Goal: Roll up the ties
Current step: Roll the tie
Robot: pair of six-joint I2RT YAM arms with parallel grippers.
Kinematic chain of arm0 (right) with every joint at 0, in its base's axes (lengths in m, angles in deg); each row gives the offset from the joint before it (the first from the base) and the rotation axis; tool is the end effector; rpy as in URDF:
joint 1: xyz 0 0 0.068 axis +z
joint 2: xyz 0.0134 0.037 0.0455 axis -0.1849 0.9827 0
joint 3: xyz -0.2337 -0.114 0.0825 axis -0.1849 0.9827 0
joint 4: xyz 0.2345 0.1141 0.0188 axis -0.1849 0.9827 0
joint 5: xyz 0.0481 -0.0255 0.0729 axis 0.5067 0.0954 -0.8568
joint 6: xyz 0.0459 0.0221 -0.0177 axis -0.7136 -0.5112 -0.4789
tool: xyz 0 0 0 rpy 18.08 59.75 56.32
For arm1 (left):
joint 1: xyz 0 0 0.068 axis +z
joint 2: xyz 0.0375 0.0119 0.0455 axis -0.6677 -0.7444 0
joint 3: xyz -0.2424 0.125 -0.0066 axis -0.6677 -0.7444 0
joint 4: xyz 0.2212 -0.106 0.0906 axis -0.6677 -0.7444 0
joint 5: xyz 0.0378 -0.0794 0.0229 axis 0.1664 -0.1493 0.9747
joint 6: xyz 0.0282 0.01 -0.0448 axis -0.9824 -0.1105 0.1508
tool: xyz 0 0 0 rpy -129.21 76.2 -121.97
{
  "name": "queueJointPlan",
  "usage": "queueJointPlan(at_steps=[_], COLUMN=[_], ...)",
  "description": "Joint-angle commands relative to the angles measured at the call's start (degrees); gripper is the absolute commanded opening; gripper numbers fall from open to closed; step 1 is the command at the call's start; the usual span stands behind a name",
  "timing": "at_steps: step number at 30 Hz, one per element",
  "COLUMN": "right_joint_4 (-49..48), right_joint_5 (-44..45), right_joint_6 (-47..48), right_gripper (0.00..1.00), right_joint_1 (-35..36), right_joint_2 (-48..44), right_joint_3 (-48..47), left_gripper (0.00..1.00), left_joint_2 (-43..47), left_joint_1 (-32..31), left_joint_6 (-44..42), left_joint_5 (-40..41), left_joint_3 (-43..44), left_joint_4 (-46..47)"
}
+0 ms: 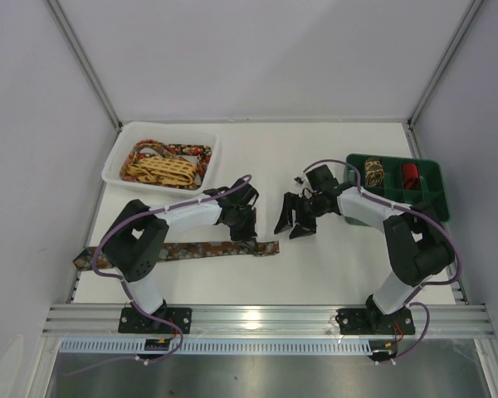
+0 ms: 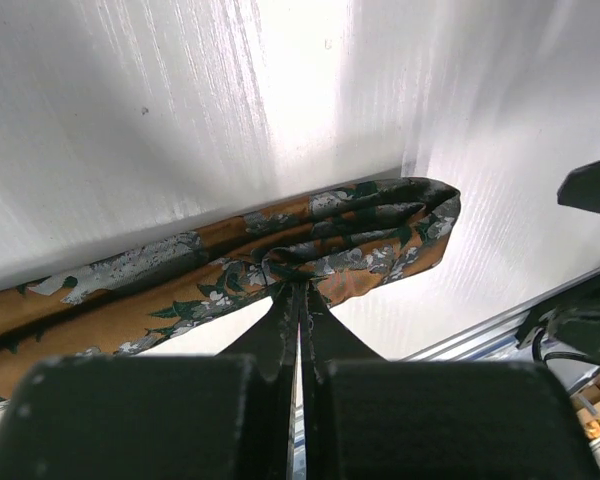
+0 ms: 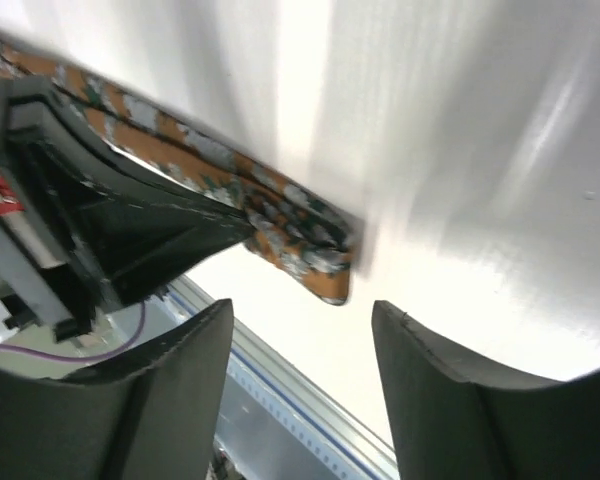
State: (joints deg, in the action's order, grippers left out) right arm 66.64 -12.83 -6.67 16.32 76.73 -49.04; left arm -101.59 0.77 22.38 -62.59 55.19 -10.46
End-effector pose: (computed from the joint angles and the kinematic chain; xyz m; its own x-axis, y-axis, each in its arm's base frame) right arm 0.2766 0.1634 0.1839 -0.9887 -0.0484 -0.1416 -0.1310 0.7375 0.6625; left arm 0.2440 -0.2252 0.1637 -0.9961 -0.0010 -0.0887 0.0359 0.9100 -0.4131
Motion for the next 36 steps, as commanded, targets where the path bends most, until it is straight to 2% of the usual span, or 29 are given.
queueJointPlan(at_steps=[1,4,9,20,29,30,36], right_joint_4=[0.79,-4.81,-7.91,-14.94,-15.65,-15.21,-8.73], right_joint_5=[-2.52,-4.54,-4.55,-3.32,-4.72,-4.81,-4.46], right_joint_6=[4.1,2.78,2.95,1.81,-1.78,-2.23,-4.25], right_gripper=[0.68,0.71,0.71,0.64,0.39,0.32,0.1], right_joint_1=[0.35,0.62,1.93,4.31,5.8,5.8,5.71], right_joint_2=[-0.98,-0.19,2.79,7.72,7.81,7.46,3.68], right_joint_3=[2.29,4.84,5.73,5.11,5.55,5.64,5.46], left_gripper=[0.0,0.0,0.01,0.01,0.01,0.0,0.01], left_joint_2=[-0.56,-1.0,-1.53,-2.67,-3.02,-3.2,-4.25], left_joint_1=[-0.01,0.25,0.61,1.31,1.4,1.48,-0.27], left_joint_6=[-1.45,-1.63,-2.07,-2.51,-3.74,-3.83,-3.39], left_joint_5=[1.56,1.73,1.91,1.82,1.82,1.65,0.33], left_joint_3=[-0.56,-0.74,-1.01,-0.92,1.36,1.63,3.65], left_joint_4=[0.16,0.16,0.51,0.77,-0.63,-0.63,-0.28])
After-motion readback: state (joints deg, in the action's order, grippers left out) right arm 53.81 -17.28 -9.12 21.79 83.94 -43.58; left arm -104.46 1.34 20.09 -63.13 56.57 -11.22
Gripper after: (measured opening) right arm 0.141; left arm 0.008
